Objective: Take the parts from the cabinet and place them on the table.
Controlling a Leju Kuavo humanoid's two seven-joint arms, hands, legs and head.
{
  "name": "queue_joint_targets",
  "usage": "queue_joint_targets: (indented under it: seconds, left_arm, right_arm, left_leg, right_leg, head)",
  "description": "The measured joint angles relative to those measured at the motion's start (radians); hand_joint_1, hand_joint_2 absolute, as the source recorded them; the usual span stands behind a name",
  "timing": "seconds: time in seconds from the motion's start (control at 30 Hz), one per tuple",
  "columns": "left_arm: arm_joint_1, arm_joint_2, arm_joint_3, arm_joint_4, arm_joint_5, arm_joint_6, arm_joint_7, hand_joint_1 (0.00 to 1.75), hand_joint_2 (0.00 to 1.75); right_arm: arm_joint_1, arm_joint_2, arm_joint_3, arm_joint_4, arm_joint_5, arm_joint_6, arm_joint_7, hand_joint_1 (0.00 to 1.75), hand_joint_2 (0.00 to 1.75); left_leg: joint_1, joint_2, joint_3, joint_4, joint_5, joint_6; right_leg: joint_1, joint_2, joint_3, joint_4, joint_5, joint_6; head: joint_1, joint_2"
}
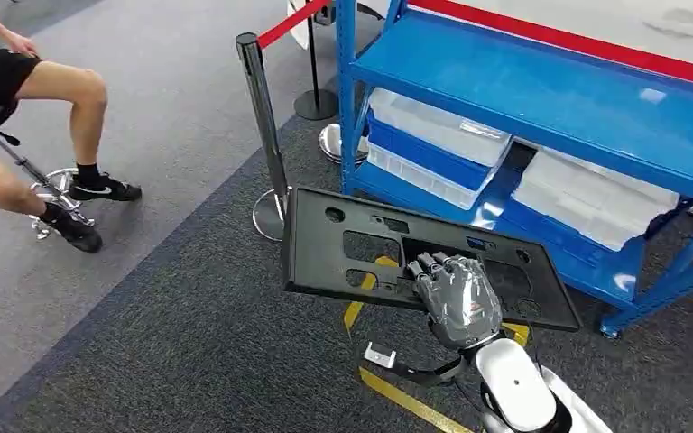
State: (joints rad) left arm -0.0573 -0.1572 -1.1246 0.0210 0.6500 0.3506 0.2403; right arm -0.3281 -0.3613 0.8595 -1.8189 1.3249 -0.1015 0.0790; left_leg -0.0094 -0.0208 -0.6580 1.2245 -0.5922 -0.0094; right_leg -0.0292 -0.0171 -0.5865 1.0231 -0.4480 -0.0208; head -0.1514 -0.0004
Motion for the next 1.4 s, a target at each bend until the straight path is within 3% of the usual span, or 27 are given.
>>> queue_joint_targets:
  seconds: [0.03, 0.1, 0.17, 0.2, 0.23, 0.27, 0.37, 0.4, 0.43, 0.47, 0.53, 0.57, 0.63, 0.7, 0.73, 0.77, 0.87, 0.9, 0.93, 0.97, 1.07, 1.13, 1.2, 1.23, 1.27, 1.33, 1.4]
  left_arm:
    - [-0.001, 0.001, -0.002, -0.002, -0.003, -0.004, -0.002, 0.0, 1.75]
    - [-0.005, 0.008, -0.007, -0.008, -0.015, -0.015, 0.004, 0.0, 1.75]
    - [-0.003, 0.011, -0.011, -0.01, -0.024, -0.028, 0.015, 0.0, 1.75]
    - [-0.002, 0.013, -0.022, -0.013, -0.033, -0.044, 0.02, 0.0, 1.75]
    - [0.001, 0.011, -0.028, -0.021, -0.039, -0.056, 0.027, 0.0, 1.75]
    - [0.0, 0.014, -0.035, -0.026, -0.041, -0.062, 0.029, 0.0, 1.75]
    - [-0.001, 0.015, -0.043, -0.034, -0.047, -0.073, 0.039, 0.0, 1.75]
    - [-0.003, 0.016, -0.044, -0.037, -0.05, -0.079, 0.042, 0.0, 1.75]
    - [-0.005, 0.016, -0.048, -0.041, -0.051, -0.082, 0.047, 0.0, 1.75]
    - [-0.006, 0.016, -0.053, -0.043, -0.052, -0.085, 0.048, 0.0, 1.75]
    - [-0.009, 0.017, -0.056, -0.044, -0.052, -0.09, 0.055, 0.0, 1.75]
    - [-0.01, 0.017, -0.058, -0.045, -0.052, -0.094, 0.056, 0.0, 1.75]
    - [-0.013, 0.017, -0.06, -0.047, -0.052, -0.096, 0.058, 0.0, 1.75]
    - [-0.014, 0.017, -0.06, -0.052, -0.052, -0.097, 0.061, 0.0, 1.75]
    - [-0.015, 0.014, -0.059, -0.054, -0.052, -0.099, 0.061, 0.0, 1.75]
    - [-0.017, 0.016, -0.06, -0.055, -0.052, -0.1, 0.064, 0.0, 1.75]
    - [-0.019, 0.018, -0.06, -0.055, -0.051, -0.103, 0.072, 0.0, 1.75]
    - [-0.02, 0.022, -0.06, -0.055, -0.05, -0.104, 0.076, 0.0, 1.75]
    - [-0.018, 0.021, -0.06, -0.058, -0.045, -0.106, 0.08, 0.0, 1.75]
    - [-0.019, 0.022, -0.06, -0.058, -0.039, -0.106, 0.08, 0.0, 1.75]
    - [-0.023, 0.023, -0.06, -0.058, -0.03, -0.105, 0.091, 0.0, 1.75]
    - [-0.025, 0.023, -0.06, -0.058, -0.024, -0.095, 0.11, 0.0, 1.75]
    - [-0.016, 0.023, -0.06, -0.057, -0.008, -0.068, 0.124, 0.0, 1.75]
    - [-0.01, 0.023, -0.06, -0.057, 0.0, -0.054, 0.124, 0.0, 1.75]
    - [-0.004, 0.019, -0.06, -0.057, 0.008, -0.04, 0.12, 0.0, 1.75]
    - [0.001, 0.02, -0.06, -0.056, 0.024, -0.003, 0.103, 0.0, 1.75]
    - [0.004, 0.02, -0.06, -0.056, 0.041, 0.027, 0.084, 0.0, 1.75]
  right_arm:
    - [0.0, 0.0, 0.001, 0.0, -0.002, 0.003, -0.002, 1.75, 1.75]
    - [-0.003, 0.0, 0.005, 0.0, -0.005, 0.007, -0.01, 1.75, 1.75]
    - [-0.008, 0.003, 0.008, 0.0, -0.007, 0.008, -0.01, 1.75, 1.75]
    - [-0.013, 0.005, 0.01, 0.0, -0.008, 0.009, -0.01, 1.75, 1.75]
    - [-0.017, 0.005, 0.011, 0.001, -0.011, 0.01, -0.01, 1.75, 1.75]
    - [-0.021, 0.005, 0.012, 0.001, -0.014, 0.011, -0.011, 1.75, 1.75]
    - [-0.031, 0.011, 0.016, 0.007, -0.018, 0.011, -0.012, 1.75, 1.75]
    - [-0.034, 0.013, 0.018, 0.008, -0.019, 0.012, -0.011, 1.75, 1.75]
    - [-0.037, 0.013, 0.019, 0.009, -0.019, 0.013, -0.012, 1.75, 1.75]
    - [-0.039, 0.013, 0.02, 0.01, -0.02, 0.013, -0.011, 1.75, 1.75]
    - [-0.038, 0.013, 0.023, 0.015, -0.022, 0.014, -0.011, 1.75, 1.75]
    - [-0.038, 0.013, 0.025, 0.017, -0.022, 0.015, -0.011, 1.75, 1.75]
    - [-0.038, 0.013, 0.028, 0.02, -0.023, 0.019, -0.011, 1.75, 1.75]
    - [-0.041, 0.013, 0.028, 0.02, -0.023, 0.019, -0.011, 1.75, 1.75]
    - [-0.043, 0.013, 0.028, 0.022, -0.023, 0.019, -0.011, 1.75, 1.75]
    - [-0.043, 0.013, 0.028, 0.023, -0.023, 0.019, -0.011, 1.75, 1.75]
    - [-0.046, 0.018, 0.029, 0.023, -0.026, 0.02, -0.011, 1.75, 1.75]
    - [-0.047, 0.018, 0.029, 0.023, -0.026, 0.021, -0.01, 1.75, 1.75]
    - [-0.047, 0.019, 0.029, 0.024, -0.027, 0.023, -0.01, 1.75, 1.75]
    - [-0.049, 0.019, 0.029, 0.024, -0.029, 0.023, -0.01, 1.75, 1.75]
    - [-0.046, 0.019, 0.03, 0.026, -0.032, 0.023, -0.01, 1.75, 1.75]
    - [-0.046, 0.019, 0.032, 0.026, -0.032, 0.023, -0.01, 1.75, 1.75]
    - [-0.045, 0.019, 0.032, 0.026, -0.032, 0.022, -0.006, 1.75, 1.75]
    - [-0.045, 0.019, 0.032, 0.026, -0.032, 0.022, -0.001, 1.75, 1.75]
    - [-0.043, 0.019, 0.032, 0.026, -0.032, 0.021, 0.005, 1.75, 1.75]
    - [-0.038, 0.018, 0.032, 0.025, -0.032, 0.019, 0.009, 1.75, 1.75]
    - [-0.031, 0.017, 0.032, 0.024, -0.032, 0.016, 0.012, 1.75, 1.75]
  left_leg:
    - [0.001, 0.0, -0.03, 0.062, -0.021, -0.005]
    - [0.002, 0.0, -0.025, 0.064, 0.007, -0.012]
    - [0.007, 0.009, 0.054, -0.088, 0.094, -0.016]
    - [0.009, 0.038, 0.102, -0.179, 0.129, -0.019]
    - [-0.006, 0.075, 0.114, -0.207, 0.11, -0.019]
    - [-0.002, 0.059, 0.11, -0.21, 0.118, 0.007]
    - [-0.008, 0.032, 0.099, -0.213, 0.126, 0.034]
    - [-0.001, 0.024, 0.106, -0.222, 0.135, 0.048]
    - [-0.002, 0.016, 0.103, -0.223, 0.139, 0.054]
    - [-0.002, 0.01, 0.1, -0.223, 0.142, 0.059]
    - [-0.006, -0.01, 0.093, -0.221, 0.146, 0.065]
    - [-0.008, -0.022, 0.09, -0.219, 0.147, 0.067]
    - [-0.013, -0.05, 0.088, -0.213, 0.148, 0.067]
    - [-0.017, -0.076, 0.089, -0.207, 0.147, 0.067]
    - [-0.018, -0.082, 0.082, -0.206, 0.148, 0.065]
    - [-0.018, -0.093, 0.074, -0.199, 0.149, 0.063]
    - [-0.012, -0.123, 0.067, -0.209, 0.159, 0.045]
    - [-0.019, -0.112, 0.066, -0.204, 0.154, 0.043]
    - [-0.026, -0.046, 0.058, -0.183, 0.135, 0.035]
    - [-0.022, -0.017, 0.034, -0.128, 0.097, 0.027]
    - [-0.018, -0.006, -0.031, 0.057, 0.013, 0.008]
    - [-0.014, 0.003, 0.006, 0.028, 0.048, -0.002]
    - [-0.004, 0.036, 0.1, -0.14, 0.131, -0.01]
    - [-0.011, 0.069, 0.118, -0.182, 0.115, -0.018]
    - [-0.016, 0.104, 0.116, -0.19, 0.116, -0.014]
    - [-0.014, 0.083, 0.108, -0.202, 0.109, 0.022]
    - [-0.016, 0.056, 0.104, -0.206, 0.115, 0.04]
  right_leg:
    - [0.0, -0.014, 0.0, 0.0, 0.0, 0.0]
    - [-0.003, -0.04, 0.001, 0.001, -0.002, 0.002]
    - [-0.007, -0.06, 0.002, 0.005, -0.004, 0.007]
    - [-0.008, -0.07, 0.004, 0.008, -0.007, 0.013]
    - [0.001, -0.074, 0.003, 0.01, -0.008, 0.021]
    - [0.004, -0.08, -0.001, 0.014, -0.006, 0.027]
    - [0.003, -0.109, 0.004, 0.01, -0.001, 0.04]
    - [-0.002, -0.091, 0.002, 0.019, -0.014, 0.048]
    - [-0.003, -0.039, -0.012, 0.055, -0.046, 0.048]
    - [-0.003, -0.011, -0.04, 0.12, -0.087, 0.046]
    - [0.004, 0.009, -0.11, 0.276, -0.156, 0.042]
    - [0.008, 0.011, -0.131, 0.319, -0.162, 0.039]
    - [0.015, 0.016, -0.101, 0.26, -0.104, 0.026]
    - [0.023, 0.047, -0.017, 0.088, -0.014, 0.004]
    - [0.019, 0.097, 0.002, 0.049, -0.024, -0.01]
    - [0.02, 0.095, 0.006, 0.02, -0.019, -0.005]
    - [0.023, 0.064, 0.007, 0.017, -0.019, -0.003]
    - [0.003, 0.048, 0.014, 0.0, -0.011, -0.003]
    - [0.005, 0.038, 0.022, -0.007, -0.009, -0.006]
    - [0.006, 0.024, 0.024, -0.009, -0.008, -0.008]
    - [0.005, -0.018, 0.026, -0.006, -0.013, -0.008]
    - [0.002, -0.047, 0.026, 0.001, -0.019, -0.002]
    - [-0.003, -0.068, 0.028, 0.009, -0.027, 0.008]
    - [0.0, -0.076, 0.028, 0.011, -0.029, 0.013]
    - [0.009, -0.082, 0.022, 0.015, -0.028, 0.018]
    - [0.018, -0.103, 0.015, 0.015, -0.025, 0.021]
    - [0.018, -0.128, 0.016, 0.018, -0.028, 0.027]
  head:
    - [0.0, 0.0]
    - [0.0, 0.0]
    - [0.0, 0.0]
    - [0.0, 0.0]
    - [-0.001, 0.0]
    - [0.001, 0.0]
    - [0.0, 0.0]
    - [0.0, 0.0]
    - [0.0, 0.0]
    - [0.001, 0.0]
    - [0.0, 0.0]
    - [0.0, 0.0]
    - [0.0, 0.0]
    - [0.0, 0.0]
    - [0.0, 0.0]
    - [0.0, 0.0]
    - [0.0, 0.0]
    - [0.0, 0.0]
    - [0.0, 0.0]
    - [-0.001, 0.0]
    - [-0.001, 0.0]
    - [-0.001, 0.0]
    - [-0.001, 0.0]
    - [-0.001, 0.0]
    - [-0.002, 0.0]
    - [-0.002, 0.0]
    - [-0.002, 0.0]
